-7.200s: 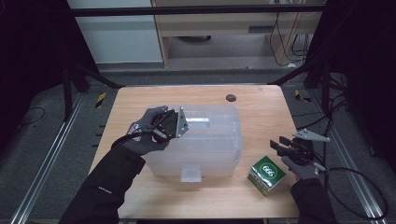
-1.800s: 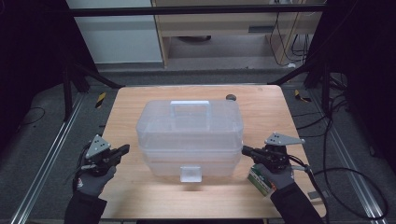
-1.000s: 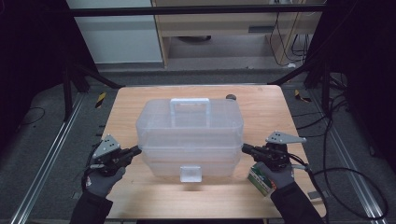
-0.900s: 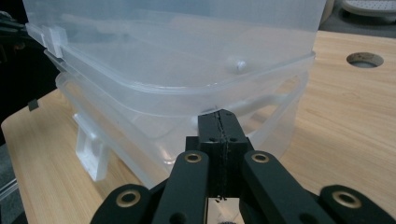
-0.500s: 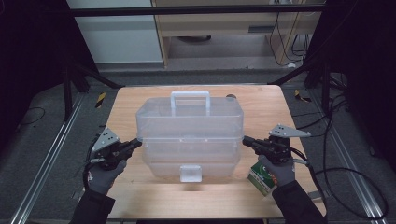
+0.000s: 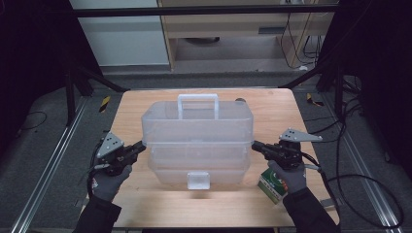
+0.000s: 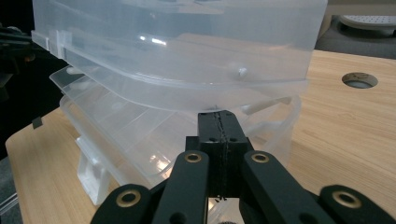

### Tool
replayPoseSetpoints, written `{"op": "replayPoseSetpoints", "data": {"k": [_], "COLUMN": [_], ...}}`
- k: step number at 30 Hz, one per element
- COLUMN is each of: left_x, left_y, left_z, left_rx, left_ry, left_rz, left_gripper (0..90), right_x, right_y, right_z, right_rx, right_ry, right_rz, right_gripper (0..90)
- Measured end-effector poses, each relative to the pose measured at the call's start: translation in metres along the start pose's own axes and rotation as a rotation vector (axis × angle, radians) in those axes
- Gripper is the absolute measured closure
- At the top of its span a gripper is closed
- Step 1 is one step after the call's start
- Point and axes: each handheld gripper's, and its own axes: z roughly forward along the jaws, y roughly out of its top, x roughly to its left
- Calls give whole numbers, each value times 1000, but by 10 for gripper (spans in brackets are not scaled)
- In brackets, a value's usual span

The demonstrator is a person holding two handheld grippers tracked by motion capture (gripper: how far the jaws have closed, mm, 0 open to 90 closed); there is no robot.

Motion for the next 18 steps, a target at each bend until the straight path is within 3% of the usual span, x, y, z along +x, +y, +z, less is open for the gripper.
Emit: {"op": "replayPoseSetpoints", "data": {"k": [5,9,18], "left_x": [2,-2,-8], "left_y": [-3,-2,3], "left_z": [3,6,11], "left_rx": [-3,-11,-37], "left_ry": [41,59,66], "left_rz": [-7,14,53], "left_gripper": [706,621,549], "right_x": [1,1,1], "right_y": [0,0,0], "right_z": [1,1,1], "right_rx": [3,4,5], "right_ry": [-1,-1,1], "right_rz": [-3,-4,-3], "right_gripper": [900,900,900]}}
